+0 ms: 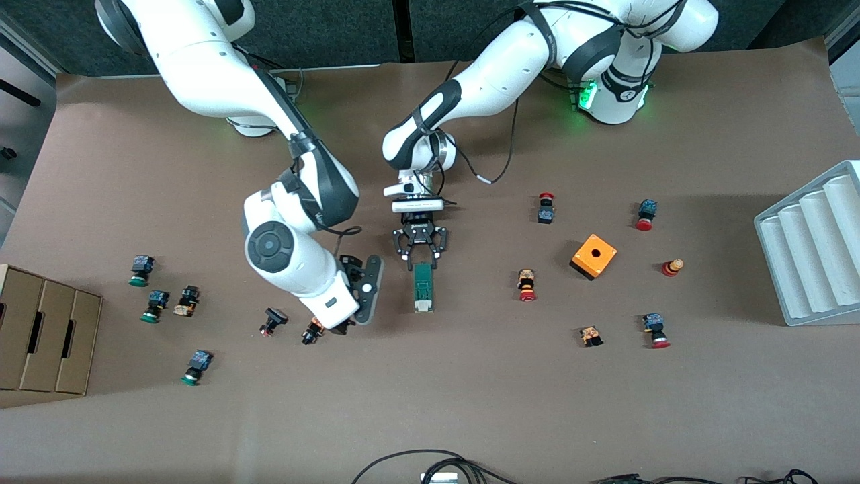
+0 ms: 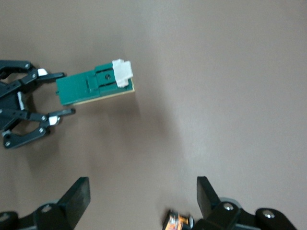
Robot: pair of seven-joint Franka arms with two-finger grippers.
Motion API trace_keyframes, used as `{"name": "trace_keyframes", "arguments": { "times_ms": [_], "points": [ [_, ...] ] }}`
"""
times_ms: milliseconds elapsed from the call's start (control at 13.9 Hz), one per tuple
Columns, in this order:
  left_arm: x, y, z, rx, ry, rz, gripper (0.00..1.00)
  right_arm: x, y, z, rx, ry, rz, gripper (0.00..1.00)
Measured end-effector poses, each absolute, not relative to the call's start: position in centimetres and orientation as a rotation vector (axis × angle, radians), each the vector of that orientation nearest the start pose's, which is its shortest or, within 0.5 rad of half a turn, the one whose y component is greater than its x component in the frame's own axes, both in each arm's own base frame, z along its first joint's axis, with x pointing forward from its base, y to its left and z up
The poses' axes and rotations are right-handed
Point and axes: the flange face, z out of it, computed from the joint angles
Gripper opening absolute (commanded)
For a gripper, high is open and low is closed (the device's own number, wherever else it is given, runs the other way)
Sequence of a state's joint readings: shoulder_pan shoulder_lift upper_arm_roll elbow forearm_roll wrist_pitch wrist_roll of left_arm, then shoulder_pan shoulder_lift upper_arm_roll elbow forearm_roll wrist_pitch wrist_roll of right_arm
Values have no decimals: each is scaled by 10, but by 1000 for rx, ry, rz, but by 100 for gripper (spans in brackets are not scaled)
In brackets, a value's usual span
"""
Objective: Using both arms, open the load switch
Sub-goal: 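Reach the right gripper to the white handle while the left gripper holds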
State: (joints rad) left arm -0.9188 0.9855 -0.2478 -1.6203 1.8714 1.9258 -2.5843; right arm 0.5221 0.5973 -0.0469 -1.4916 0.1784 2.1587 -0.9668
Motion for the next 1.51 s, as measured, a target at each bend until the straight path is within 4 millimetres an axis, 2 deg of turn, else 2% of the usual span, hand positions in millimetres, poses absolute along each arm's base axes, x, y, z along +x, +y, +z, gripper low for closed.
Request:
{"name": "trace_keyframes", "arguments": {
  "times_ms": [144,360,503,1223,1510],
  "points": [
    [332,-568,58,-2552,-143,-1833,52,632,349,316,-2360,-1920,-195,99],
    [330,-567,56,-2533,-136,-1847,24,627,374,295,-2339,-1959,-248,98],
    [330,-567,56,-2533,-136,-1848,19,619,395,282,-2313,-1994,-272,98],
    [330,-567,56,-2534,-140,-1849,20,602,445,229,-2257,-2076,-356,98],
    [330,-567,56,-2534,-141,-1850,20,598,452,221,-2249,-2090,-358,97]
  ]
}}
